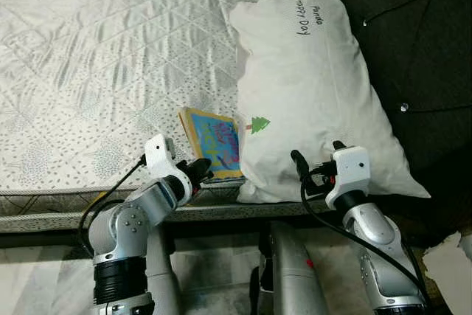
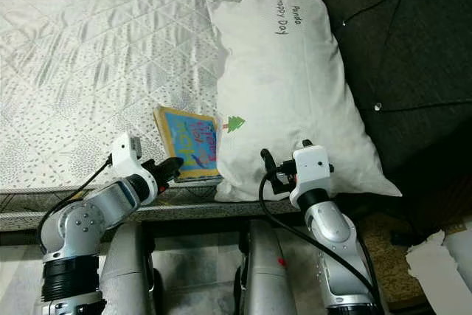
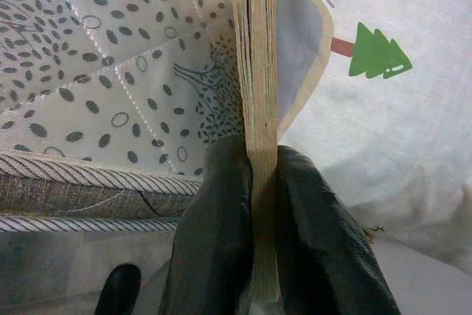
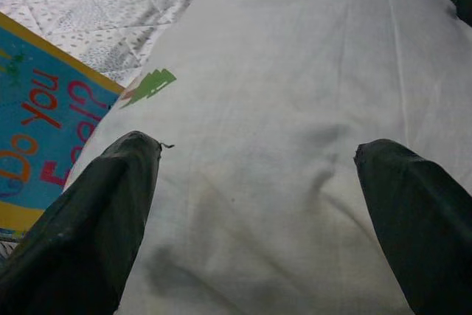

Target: Clean up the room

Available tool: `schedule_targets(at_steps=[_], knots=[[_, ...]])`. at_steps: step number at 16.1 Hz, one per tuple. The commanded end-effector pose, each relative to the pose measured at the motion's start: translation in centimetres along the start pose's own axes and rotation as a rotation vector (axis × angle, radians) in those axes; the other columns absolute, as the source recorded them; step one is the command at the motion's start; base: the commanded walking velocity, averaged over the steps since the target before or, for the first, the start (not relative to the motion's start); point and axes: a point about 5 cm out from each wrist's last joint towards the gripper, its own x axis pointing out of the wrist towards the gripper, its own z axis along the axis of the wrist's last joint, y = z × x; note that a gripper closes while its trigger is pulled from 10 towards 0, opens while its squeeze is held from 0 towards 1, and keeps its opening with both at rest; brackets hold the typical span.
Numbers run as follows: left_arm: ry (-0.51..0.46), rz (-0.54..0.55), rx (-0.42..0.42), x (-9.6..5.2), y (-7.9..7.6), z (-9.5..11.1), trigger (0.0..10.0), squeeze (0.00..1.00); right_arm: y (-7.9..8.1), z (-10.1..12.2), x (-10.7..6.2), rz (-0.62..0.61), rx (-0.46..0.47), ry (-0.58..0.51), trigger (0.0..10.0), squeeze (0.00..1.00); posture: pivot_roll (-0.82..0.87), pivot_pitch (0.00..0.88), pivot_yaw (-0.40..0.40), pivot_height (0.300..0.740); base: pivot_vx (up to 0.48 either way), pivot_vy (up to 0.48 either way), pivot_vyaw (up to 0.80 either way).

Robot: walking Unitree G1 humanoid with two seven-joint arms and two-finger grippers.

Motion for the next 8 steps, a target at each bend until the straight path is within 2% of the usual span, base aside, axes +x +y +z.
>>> schedule_targets(at_steps=[1,2,3,8], knots=[[0.005,-0.026,-0.008,-0.2,-0.5,-0.2,10.0,0.00,-0.4,-0.3,-0.1,-0.006,-0.006,0.014,10.0,0.00,-0.01,0.148,-0.090,0.586,0.000,0.000,0.00],[0.004,-0.014,-0.012,-0.3,0.0,-0.1,10.0,0.01,-0.4,-0.3,-0.1,-0.006,-0.007,0.014,10.0,0.00,-0.01,0.148,-0.090,0.586,0.000,0.000,0.00],[0.001,-0.006,-0.012,-0.4,0.2,0.0,10.0,1.00,-0.4,-0.3,-0.1,-0.005,-0.007,0.014,10.0,0.00,-0.01,0.149,-0.092,0.586,0.000,0.000,0.00],[-0.065,0.088,-0.005,-0.3,3.1,2.4,10.0,1.00,-0.5,-0.3,0.0,-0.005,-0.012,0.013,10.0,0.00,-0.02,0.152,-0.097,0.586,0.000,0.000,0.00]])
